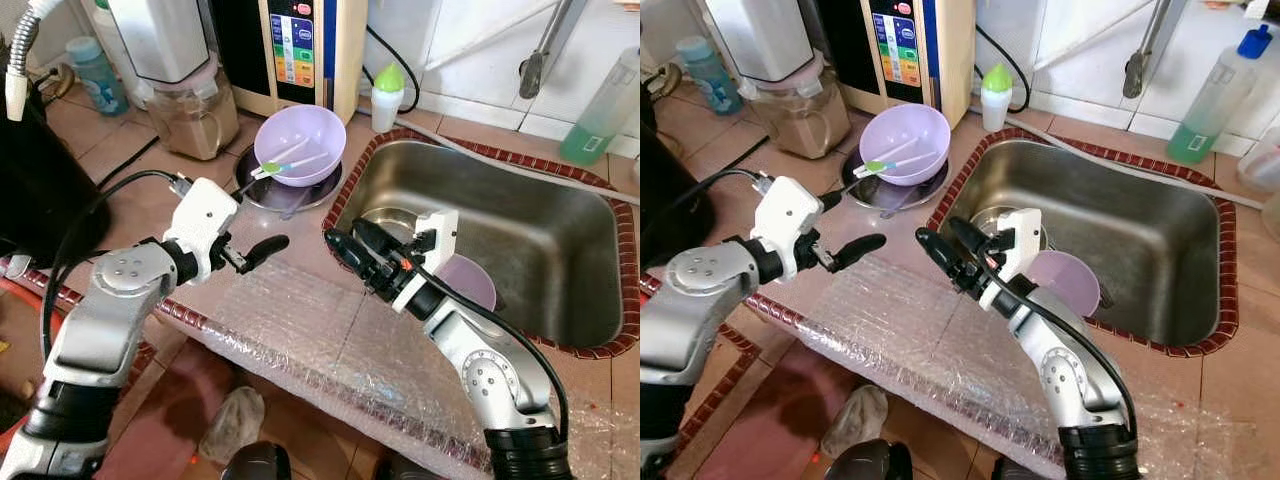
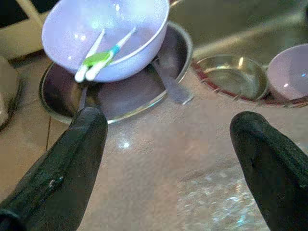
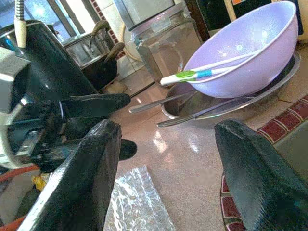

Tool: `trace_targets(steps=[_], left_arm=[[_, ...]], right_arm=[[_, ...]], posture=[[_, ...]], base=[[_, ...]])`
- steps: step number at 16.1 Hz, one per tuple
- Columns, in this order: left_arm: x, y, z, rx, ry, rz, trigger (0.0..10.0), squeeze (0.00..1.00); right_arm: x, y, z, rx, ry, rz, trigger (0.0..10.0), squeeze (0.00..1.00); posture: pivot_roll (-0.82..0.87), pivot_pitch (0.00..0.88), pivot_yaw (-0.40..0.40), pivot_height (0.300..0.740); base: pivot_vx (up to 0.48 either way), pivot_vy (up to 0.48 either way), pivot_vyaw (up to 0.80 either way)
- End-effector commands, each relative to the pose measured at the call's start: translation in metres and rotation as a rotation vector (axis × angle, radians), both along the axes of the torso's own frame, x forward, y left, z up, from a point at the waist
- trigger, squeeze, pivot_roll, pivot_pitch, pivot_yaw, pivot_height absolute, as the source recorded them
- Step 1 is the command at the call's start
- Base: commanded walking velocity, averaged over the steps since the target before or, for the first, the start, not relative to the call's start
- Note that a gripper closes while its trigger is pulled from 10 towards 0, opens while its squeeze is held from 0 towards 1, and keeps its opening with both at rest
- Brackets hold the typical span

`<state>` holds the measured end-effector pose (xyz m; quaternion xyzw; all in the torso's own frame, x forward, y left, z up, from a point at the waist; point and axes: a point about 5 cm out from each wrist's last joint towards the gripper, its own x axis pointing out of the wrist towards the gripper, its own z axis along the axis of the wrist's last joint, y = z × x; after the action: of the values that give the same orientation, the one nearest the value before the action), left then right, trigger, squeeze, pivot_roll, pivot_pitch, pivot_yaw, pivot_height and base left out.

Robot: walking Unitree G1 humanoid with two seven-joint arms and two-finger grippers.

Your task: Kitchen organization

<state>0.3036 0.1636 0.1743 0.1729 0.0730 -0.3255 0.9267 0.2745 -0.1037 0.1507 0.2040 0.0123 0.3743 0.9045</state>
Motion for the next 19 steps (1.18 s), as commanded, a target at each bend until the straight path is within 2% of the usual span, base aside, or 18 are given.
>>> trace_targets(steps=[1, 7, 12, 14, 19], left_arm=[[0.007, 0.001, -0.001, 0.015, -0.017, 0.012, 10.0, 0.00], [0.029, 0.000, -0.014, 0.090, -0.047, -0.044, 10.0, 0.00], [0.045, -0.007, -0.012, 0.065, -0.087, -0.058, 10.0, 0.00], [0.050, -0.010, -0.014, 0.038, -0.077, -0.063, 10.0, 0.00], [0.061, -0.015, -0.025, 0.048, -0.057, -0.054, 10.0, 0.00]], right_arm=[[-0.002, -0.001, 0.000, -0.004, -0.003, -0.004, 10.0, 0.00], [-0.012, -0.011, 0.000, -0.026, 0.009, -0.039, 10.0, 0.00], [-0.018, -0.014, -0.001, -0.029, 0.015, -0.066, 10.0, 0.00], [-0.019, -0.014, -0.001, -0.031, 0.018, -0.069, 10.0, 0.00], [-0.020, -0.016, -0.001, -0.035, 0.024, -0.081, 10.0, 0.00]], posture=[[-0.03, 0.073, 0.057, 0.740], [-0.10, 0.113, 0.067, 0.740], [-0.12, 0.123, 0.080, 0.740], [-0.12, 0.127, 0.082, 0.740], [-0.14, 0.131, 0.085, 0.740]], base=[[0.000, 0.000, 0.00], [0.000, 0.000, 0.00], [0.000, 0.000, 0.00], [0.000, 0.000, 0.00], [0.000, 0.000, 0.00]])
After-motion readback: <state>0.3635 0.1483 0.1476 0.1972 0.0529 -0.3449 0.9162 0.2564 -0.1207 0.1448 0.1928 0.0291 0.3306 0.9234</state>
